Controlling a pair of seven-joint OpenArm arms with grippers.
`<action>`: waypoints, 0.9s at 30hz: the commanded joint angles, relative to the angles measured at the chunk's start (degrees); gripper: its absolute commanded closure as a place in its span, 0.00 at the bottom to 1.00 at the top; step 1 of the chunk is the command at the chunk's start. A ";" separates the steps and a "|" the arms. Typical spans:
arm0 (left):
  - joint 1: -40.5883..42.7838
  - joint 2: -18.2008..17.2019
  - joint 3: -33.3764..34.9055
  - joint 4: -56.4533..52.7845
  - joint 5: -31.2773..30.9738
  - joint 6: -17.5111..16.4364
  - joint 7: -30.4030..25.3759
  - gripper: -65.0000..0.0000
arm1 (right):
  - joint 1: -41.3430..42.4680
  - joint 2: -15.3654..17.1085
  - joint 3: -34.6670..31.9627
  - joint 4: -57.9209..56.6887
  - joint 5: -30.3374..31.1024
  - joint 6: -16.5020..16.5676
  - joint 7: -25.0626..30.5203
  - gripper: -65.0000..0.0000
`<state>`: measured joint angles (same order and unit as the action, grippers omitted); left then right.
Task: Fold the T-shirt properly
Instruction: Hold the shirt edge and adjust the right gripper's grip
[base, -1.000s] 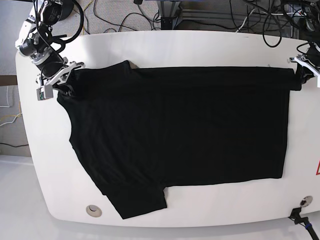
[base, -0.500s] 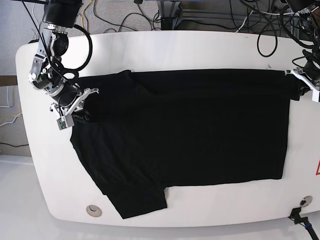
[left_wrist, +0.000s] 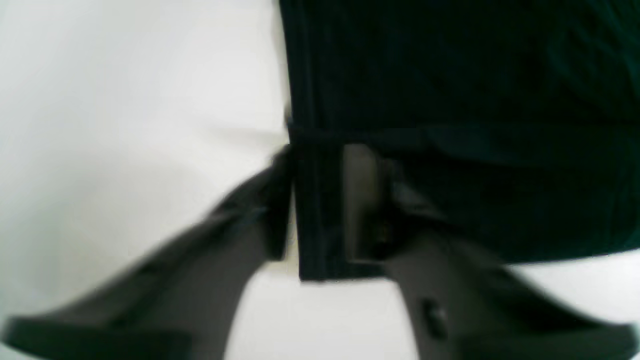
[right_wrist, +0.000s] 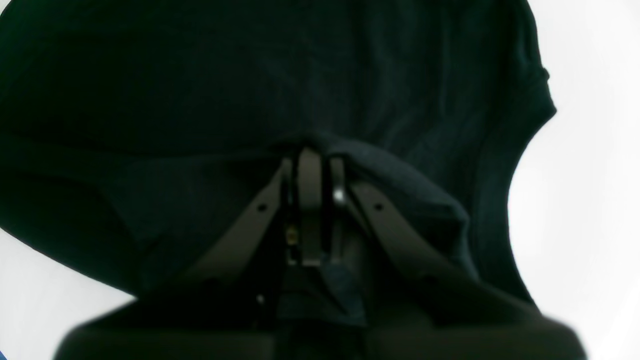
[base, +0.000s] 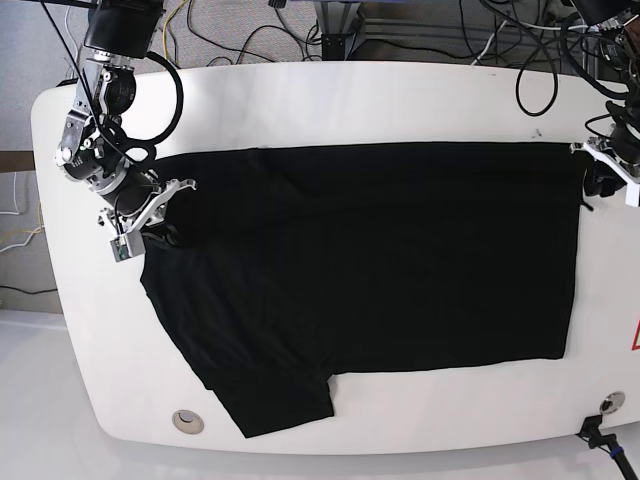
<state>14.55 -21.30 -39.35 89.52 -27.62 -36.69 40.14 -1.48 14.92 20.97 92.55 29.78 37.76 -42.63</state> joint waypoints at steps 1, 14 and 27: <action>-0.01 -1.28 -0.19 1.41 -1.12 0.05 -4.14 0.64 | 1.21 0.94 0.05 1.01 0.08 0.58 2.22 0.92; -0.39 -1.69 0.90 0.54 -1.94 0.45 -1.94 0.56 | 1.77 1.71 0.58 1.70 -3.44 0.14 2.89 0.58; 0.00 -1.67 0.59 1.28 -2.51 0.58 -1.29 0.59 | -0.55 1.20 1.02 1.59 0.63 0.59 0.51 0.57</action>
<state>14.76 -21.78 -38.13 89.52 -29.56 -36.05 40.47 -2.94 15.22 21.41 92.97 28.23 37.95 -42.85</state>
